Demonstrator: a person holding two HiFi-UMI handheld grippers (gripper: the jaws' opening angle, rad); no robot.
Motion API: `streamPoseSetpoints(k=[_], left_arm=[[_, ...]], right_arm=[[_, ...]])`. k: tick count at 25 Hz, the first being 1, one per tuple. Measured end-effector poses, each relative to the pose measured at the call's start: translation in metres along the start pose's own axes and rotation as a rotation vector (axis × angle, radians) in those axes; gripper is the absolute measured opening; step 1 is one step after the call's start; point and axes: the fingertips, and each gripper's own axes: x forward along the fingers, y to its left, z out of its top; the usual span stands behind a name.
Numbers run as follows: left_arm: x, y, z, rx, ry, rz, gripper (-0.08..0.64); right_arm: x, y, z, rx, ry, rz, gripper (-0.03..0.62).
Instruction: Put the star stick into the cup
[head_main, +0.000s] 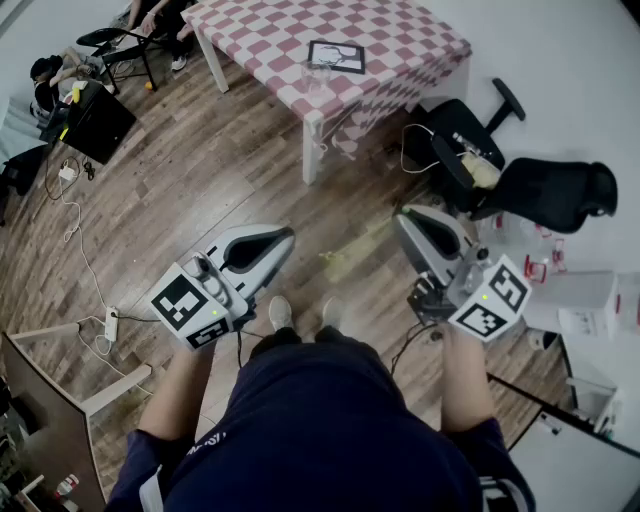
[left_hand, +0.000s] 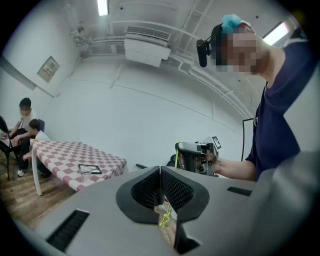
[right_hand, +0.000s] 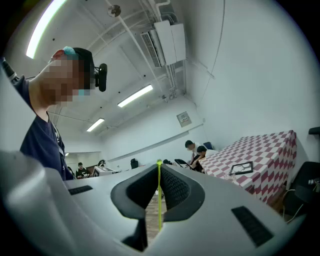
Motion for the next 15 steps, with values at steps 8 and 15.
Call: streamPoseSetpoints(k=[8, 15], left_arm=[[0.017, -0.002, -0.011, -0.019, 0.005, 0.029, 0.035], [0.051, -0.016, -0.014, -0.013, 0.004, 0.061, 0.035]], right_arm=[[-0.009, -0.021, -0.01, -0.024, 0.039, -0.029, 0.028], [-0.042, -0.046, -0.002, -0.088, 0.042, -0.024, 0.026]])
